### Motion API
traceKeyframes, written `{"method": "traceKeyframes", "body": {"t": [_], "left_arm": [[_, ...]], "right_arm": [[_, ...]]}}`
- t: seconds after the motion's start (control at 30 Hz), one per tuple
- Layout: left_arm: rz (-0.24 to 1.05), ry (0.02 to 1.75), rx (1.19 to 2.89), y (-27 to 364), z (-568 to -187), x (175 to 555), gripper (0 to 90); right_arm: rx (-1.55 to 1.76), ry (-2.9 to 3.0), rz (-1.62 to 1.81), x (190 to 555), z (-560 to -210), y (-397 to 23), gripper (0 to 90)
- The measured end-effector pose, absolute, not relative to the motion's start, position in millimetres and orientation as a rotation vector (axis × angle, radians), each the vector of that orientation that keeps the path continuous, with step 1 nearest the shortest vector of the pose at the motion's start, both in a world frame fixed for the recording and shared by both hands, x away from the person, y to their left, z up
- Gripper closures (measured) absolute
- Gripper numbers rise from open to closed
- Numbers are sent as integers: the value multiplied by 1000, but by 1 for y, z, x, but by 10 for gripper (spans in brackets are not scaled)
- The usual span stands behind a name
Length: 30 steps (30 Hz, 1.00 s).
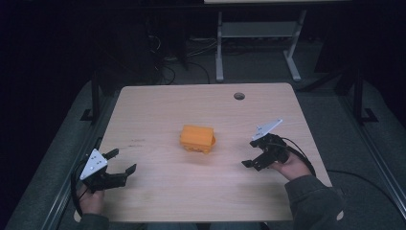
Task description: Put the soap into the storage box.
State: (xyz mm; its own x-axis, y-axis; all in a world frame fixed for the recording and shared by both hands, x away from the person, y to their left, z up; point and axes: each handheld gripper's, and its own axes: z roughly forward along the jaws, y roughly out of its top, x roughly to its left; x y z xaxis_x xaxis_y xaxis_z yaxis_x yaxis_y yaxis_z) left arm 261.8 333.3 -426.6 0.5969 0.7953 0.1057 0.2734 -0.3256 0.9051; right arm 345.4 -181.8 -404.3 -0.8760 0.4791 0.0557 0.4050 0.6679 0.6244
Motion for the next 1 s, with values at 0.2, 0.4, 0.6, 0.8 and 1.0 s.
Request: {"method": "traceKeyframes", "body": {"t": [0.2,0.4,0.6,0.8,1.0], "left_arm": [[695,852,1889,333,-427,262,139],[692,845,1904,332,-427,262,139],[682,852,1892,331,-429,263,139],[684,849,1896,330,-429,263,139],[685,846,1911,328,-430,263,139]], "right_arm": [[778,2742,1028,329,-412,-197,158],[798,2719,1040,314,-419,-211,158],[833,2691,1041,305,-428,-226,158],[874,2541,1123,281,-440,-241,159],[921,2489,1177,255,-454,-251,165]]}}
